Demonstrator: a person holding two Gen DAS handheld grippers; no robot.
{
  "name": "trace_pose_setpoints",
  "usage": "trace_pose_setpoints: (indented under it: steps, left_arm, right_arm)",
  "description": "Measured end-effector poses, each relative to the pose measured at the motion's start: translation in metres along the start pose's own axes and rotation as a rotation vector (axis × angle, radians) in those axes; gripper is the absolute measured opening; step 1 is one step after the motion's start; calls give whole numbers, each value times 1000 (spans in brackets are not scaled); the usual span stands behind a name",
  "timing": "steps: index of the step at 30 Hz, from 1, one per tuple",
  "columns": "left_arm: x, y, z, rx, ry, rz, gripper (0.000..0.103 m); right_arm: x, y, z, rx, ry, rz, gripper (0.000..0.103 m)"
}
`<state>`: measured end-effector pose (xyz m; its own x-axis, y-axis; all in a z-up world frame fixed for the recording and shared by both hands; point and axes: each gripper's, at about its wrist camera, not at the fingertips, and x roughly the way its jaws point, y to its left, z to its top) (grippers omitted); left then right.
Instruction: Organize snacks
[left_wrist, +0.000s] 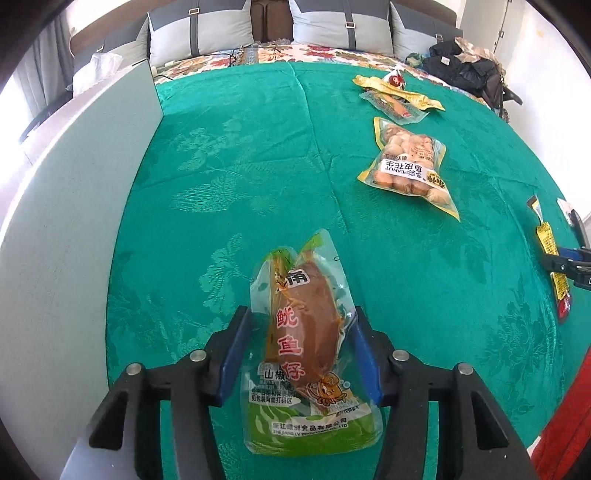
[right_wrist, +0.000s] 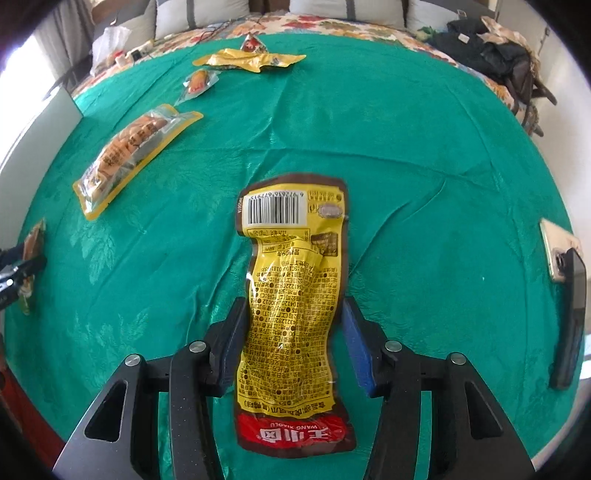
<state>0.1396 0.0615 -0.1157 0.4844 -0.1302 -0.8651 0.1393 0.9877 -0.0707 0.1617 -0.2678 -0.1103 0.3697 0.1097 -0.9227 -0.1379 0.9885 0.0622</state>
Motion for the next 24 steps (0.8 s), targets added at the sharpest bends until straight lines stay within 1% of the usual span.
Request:
trace_pose_setpoints:
  steps: [1, 2, 3, 5, 6, 8, 11, 12, 13, 15, 16, 18, 19, 20, 21, 22, 23, 24]
  left_arm:
    - [-8, 2, -3, -11, -22, -19, 44]
    - [-15, 4, -6, -32, -38, -39, 37]
    - [-23, 6, -9, -60, -53, -61, 36]
    - [-36, 9, -15, -116, -81, -123, 36]
    - [-41, 9, -18, -129, -94, -140, 36]
    - [-51, 8, -23, -147, -116, -166, 36]
    - [-62, 14, -30, -186, -144, -198, 34]
    - [-67, 18, -33, -213, -155, -215, 13]
    - [-72, 24, -35, -250, -155, -245, 0]
    - [-84, 37, -37, -320, -181, -308, 0]
    - [-90, 41, -37, -332, -195, -313, 0]
    - [-93, 44, -34, -318, -197, -302, 0]
    - [-91, 44, -33, -299, -173, -301, 0]
    - [-88, 40, -33, -274, -151, -317, 0]
    - [-86, 33, -32, -234, -136, -315, 2]
    - [-82, 22, -30, -170, -119, -283, 7]
    - [-77, 11, -28, -99, -99, -223, 30]
    - [-70, 1, -26, -39, -88, -154, 65]
  right_arm:
    - [-4, -3, -6, 24, -3, 22, 46]
    - [-10, -5, -12, 48, -18, 33, 45]
    - [-17, -8, -18, 78, -39, 48, 45]
    - [-30, -17, -28, 165, -79, 135, 45]
    - [-35, -18, -31, 204, -92, 173, 46]
    - [-43, -13, -32, 227, -100, 210, 46]
    - [-57, 9, -24, 190, -122, 244, 46]
    - [-63, 17, -21, 173, -132, 250, 46]
    - [-67, 27, -18, 159, -139, 261, 46]
    - [-75, 46, -11, 138, -149, 298, 46]
    - [-78, 57, -7, 125, -151, 313, 46]
    - [-81, 81, 1, 82, -149, 329, 46]
    - [-83, 91, 5, 60, -154, 328, 46]
    - [-85, 101, 8, 45, -162, 327, 46]
    - [-87, 108, 10, 40, -168, 334, 46]
    - [-89, 112, 11, 41, -174, 349, 46]
    - [-90, 116, 10, 43, -177, 364, 46]
    - [-91, 119, 8, 42, -177, 375, 46]
